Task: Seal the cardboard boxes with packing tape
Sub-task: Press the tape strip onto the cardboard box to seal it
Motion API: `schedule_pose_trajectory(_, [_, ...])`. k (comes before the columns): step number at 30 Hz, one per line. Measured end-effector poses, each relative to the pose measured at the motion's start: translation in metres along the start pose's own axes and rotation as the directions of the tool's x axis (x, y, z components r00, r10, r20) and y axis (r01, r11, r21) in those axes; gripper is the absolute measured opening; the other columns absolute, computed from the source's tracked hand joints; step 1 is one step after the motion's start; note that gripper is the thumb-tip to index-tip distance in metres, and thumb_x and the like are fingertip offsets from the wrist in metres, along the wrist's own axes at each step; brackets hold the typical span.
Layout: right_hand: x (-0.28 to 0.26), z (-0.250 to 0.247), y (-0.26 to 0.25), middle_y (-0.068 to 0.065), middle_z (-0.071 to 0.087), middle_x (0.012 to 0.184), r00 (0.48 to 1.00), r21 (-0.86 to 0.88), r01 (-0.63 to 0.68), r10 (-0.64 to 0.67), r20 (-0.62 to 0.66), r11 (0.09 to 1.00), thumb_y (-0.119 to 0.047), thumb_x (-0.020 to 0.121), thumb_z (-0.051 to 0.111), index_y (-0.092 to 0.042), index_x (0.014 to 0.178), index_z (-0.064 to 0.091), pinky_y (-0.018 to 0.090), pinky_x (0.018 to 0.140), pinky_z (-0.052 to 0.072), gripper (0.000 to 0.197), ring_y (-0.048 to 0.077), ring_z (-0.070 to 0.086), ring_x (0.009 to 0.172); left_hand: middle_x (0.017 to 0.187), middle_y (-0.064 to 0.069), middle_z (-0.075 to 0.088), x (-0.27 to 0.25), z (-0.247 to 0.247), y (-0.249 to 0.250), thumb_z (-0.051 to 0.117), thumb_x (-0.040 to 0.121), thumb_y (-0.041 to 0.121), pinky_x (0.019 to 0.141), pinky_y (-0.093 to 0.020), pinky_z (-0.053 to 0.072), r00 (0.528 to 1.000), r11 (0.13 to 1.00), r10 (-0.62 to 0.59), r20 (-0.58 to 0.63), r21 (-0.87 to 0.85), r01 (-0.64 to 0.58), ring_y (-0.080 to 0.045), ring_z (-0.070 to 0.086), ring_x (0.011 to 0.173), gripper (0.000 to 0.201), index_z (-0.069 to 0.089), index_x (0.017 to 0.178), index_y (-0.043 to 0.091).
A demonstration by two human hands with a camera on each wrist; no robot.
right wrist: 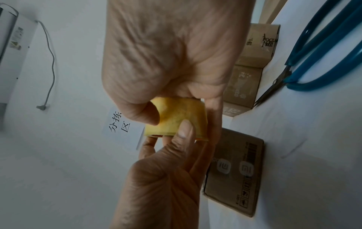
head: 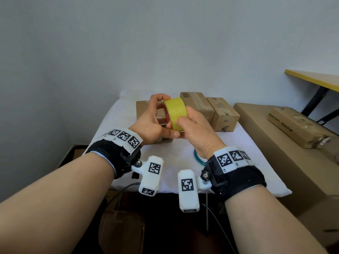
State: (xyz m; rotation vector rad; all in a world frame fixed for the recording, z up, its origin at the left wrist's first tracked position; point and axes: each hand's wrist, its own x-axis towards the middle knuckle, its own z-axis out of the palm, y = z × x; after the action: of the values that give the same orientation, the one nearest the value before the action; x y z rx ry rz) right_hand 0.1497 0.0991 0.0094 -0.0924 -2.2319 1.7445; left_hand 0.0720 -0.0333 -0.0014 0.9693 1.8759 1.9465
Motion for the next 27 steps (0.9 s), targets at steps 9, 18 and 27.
schedule_pose_trajectory(9, [0.001,-0.01,0.001,0.011,0.076,0.1,0.998,0.146,-0.023,0.015,0.053,0.989,0.015,0.085,0.053,-0.008,0.124,0.062,0.044,0.087,0.062,0.046,0.022,0.073,0.1,0.148,0.001,0.04,0.004,-0.004,-0.002,0.084,0.068,-0.008,0.084,-0.041,0.06,1.0,0.999,0.012,-0.011,-0.044,-0.013,-0.026,0.067,0.106,0.103,0.032,0.144,0.038])
schedule_pose_trajectory(18, [0.003,-0.017,0.01,0.0,0.074,0.103,0.999,0.176,-0.038,0.04,-0.007,0.984,0.003,0.098,0.058,-0.014,0.128,0.063,0.033,0.074,0.062,0.035,0.014,0.071,0.095,0.109,-0.001,0.066,0.012,-0.005,-0.005,0.084,0.076,0.013,0.09,-0.042,0.057,0.964,0.936,0.183,-0.194,0.333,-0.111,-0.014,0.067,0.095,0.037,0.072,0.107,0.027])
schedule_pose_trajectory(27, [0.005,-0.019,0.013,0.003,0.072,0.107,0.999,0.195,-0.028,0.033,-0.021,0.98,0.003,0.098,0.058,-0.014,0.128,0.062,0.029,0.07,0.06,0.035,0.016,0.07,0.099,0.08,0.014,0.063,0.014,0.002,-0.007,0.085,0.077,0.017,0.072,-0.012,0.045,0.879,0.803,0.419,-0.227,0.545,-0.242,0.0,0.059,0.075,0.011,0.079,0.085,0.013])
